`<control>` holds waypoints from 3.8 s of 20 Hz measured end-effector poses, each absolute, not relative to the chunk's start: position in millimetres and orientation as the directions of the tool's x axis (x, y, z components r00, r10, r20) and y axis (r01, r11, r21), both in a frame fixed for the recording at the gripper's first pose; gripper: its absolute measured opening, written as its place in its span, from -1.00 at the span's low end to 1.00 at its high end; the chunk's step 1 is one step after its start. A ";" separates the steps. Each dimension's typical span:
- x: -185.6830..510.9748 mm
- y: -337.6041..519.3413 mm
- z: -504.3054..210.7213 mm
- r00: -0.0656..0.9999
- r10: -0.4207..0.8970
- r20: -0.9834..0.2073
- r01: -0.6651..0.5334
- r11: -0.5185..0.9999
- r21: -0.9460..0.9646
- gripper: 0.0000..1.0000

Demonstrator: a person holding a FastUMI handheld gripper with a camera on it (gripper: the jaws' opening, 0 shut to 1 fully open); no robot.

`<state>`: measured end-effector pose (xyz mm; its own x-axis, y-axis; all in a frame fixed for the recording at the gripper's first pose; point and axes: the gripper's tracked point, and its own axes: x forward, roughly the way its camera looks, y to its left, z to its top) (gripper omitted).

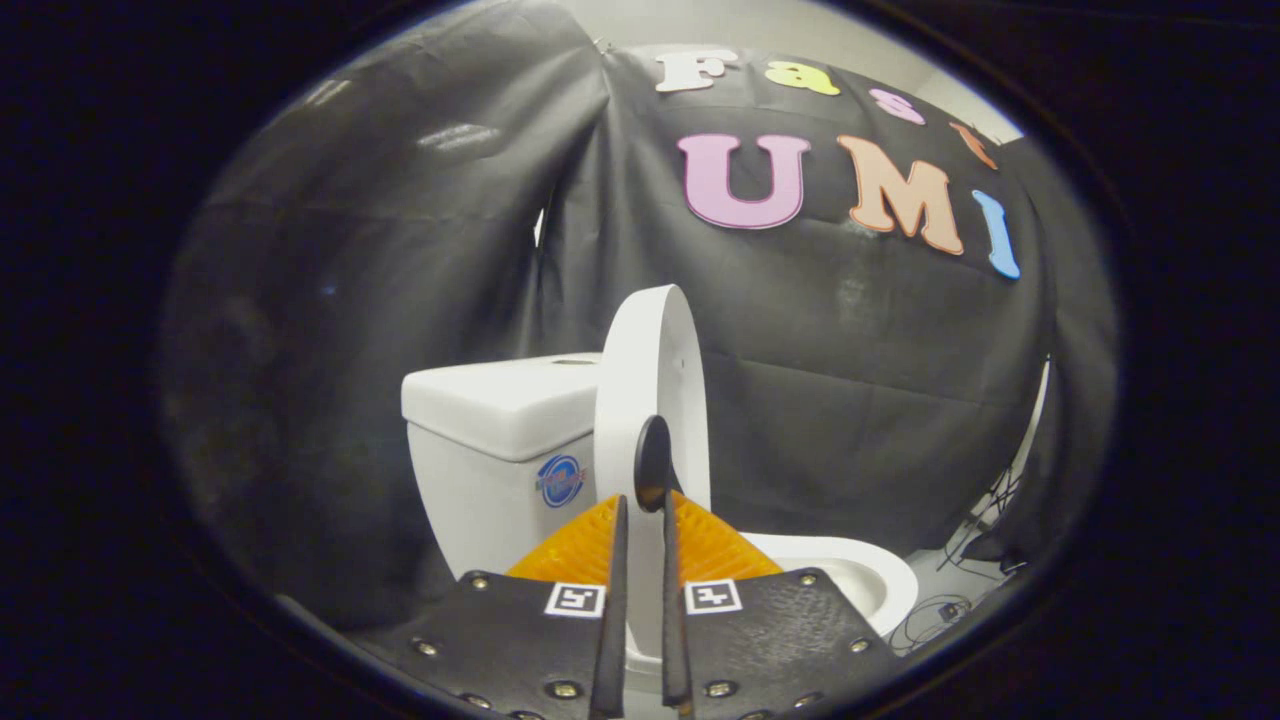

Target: Open the toilet lid.

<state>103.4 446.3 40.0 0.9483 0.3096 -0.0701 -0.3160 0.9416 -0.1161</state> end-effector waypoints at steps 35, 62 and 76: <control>76.4 262.6 76.3 0.966 0.247 -0.082 -0.249 0.968 -0.022 0.98; 105.6 160.6 70.4 0.988 0.127 0.091 -0.124 0.991 -0.043 0.98; 108.2 173.7 67.2 0.993 0.098 0.062 -0.100 0.995 0.015 0.97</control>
